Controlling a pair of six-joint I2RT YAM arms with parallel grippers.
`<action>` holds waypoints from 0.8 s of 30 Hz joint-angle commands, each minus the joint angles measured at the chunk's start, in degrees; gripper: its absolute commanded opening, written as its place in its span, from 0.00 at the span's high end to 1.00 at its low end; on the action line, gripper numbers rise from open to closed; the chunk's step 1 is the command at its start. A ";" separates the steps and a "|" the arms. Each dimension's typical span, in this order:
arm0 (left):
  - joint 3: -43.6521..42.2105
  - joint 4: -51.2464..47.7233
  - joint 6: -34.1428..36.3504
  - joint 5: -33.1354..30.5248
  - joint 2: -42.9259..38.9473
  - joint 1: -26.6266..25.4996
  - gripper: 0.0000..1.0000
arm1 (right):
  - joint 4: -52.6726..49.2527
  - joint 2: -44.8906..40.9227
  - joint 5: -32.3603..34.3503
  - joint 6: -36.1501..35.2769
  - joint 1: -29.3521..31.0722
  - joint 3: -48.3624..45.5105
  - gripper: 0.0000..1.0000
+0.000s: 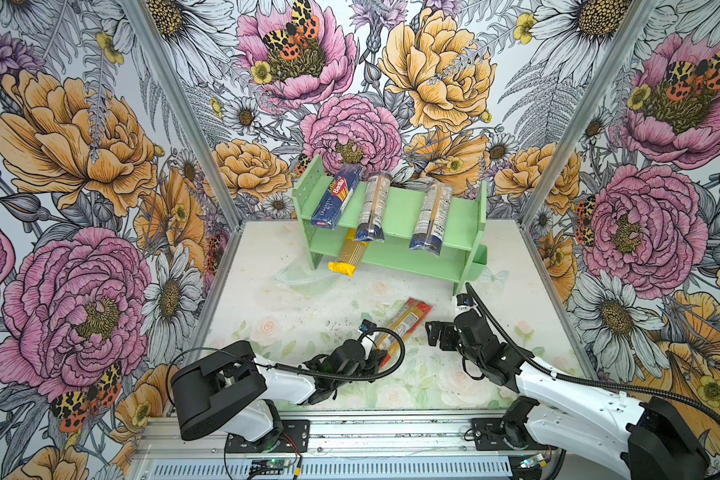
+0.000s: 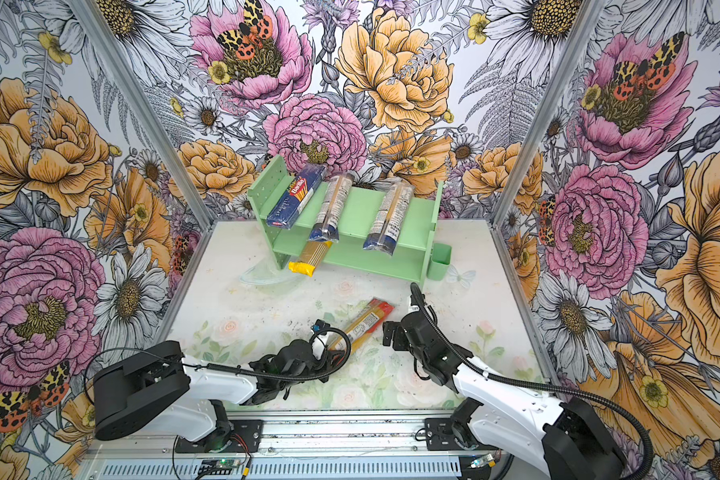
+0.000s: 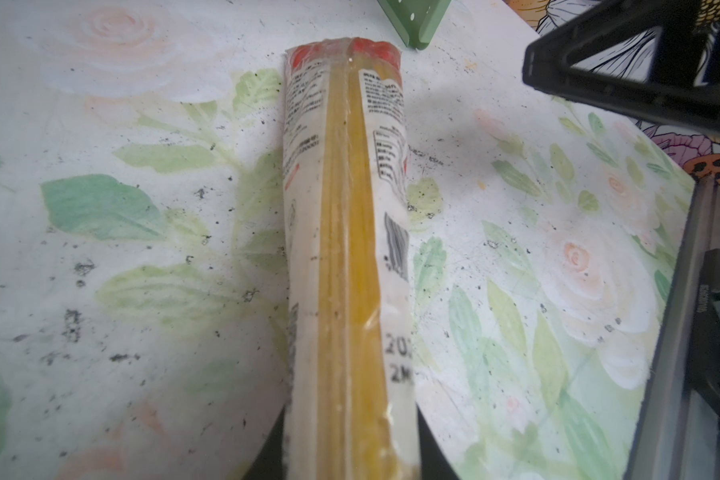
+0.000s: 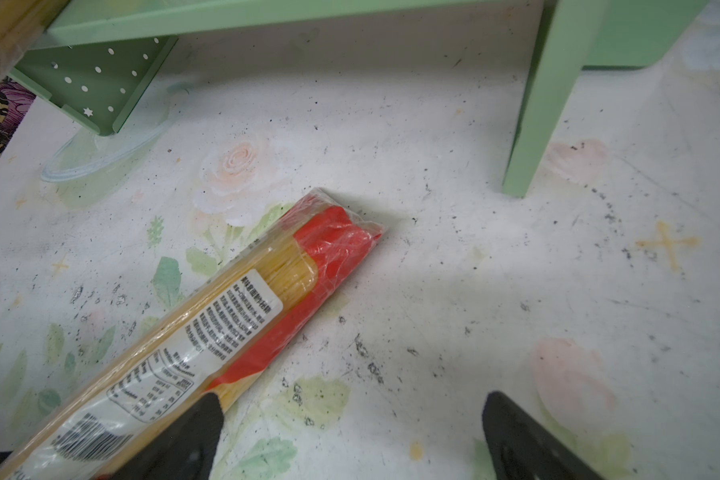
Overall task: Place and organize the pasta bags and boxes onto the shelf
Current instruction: 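Open the right gripper and draw it back while the left gripper lifts the bag upright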
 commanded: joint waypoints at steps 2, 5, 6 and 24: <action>3.06 -2.52 0.21 0.61 -4.01 0.00 1.00 | -0.19 -1.11 1.35 -0.89 -0.73 -0.39 0.00; 3.38 -4.80 0.22 0.44 -6.47 0.02 1.00 | -0.18 -0.99 1.32 -1.05 -0.90 -0.44 0.00; 3.50 -5.60 0.27 0.39 -7.25 0.08 1.00 | -0.19 -0.99 1.36 -1.06 -0.94 -0.43 0.01; 6.86 -17.74 0.46 -0.50 -15.23 0.09 1.00 | -0.96 -4.48 1.09 -1.40 -2.32 -1.60 0.01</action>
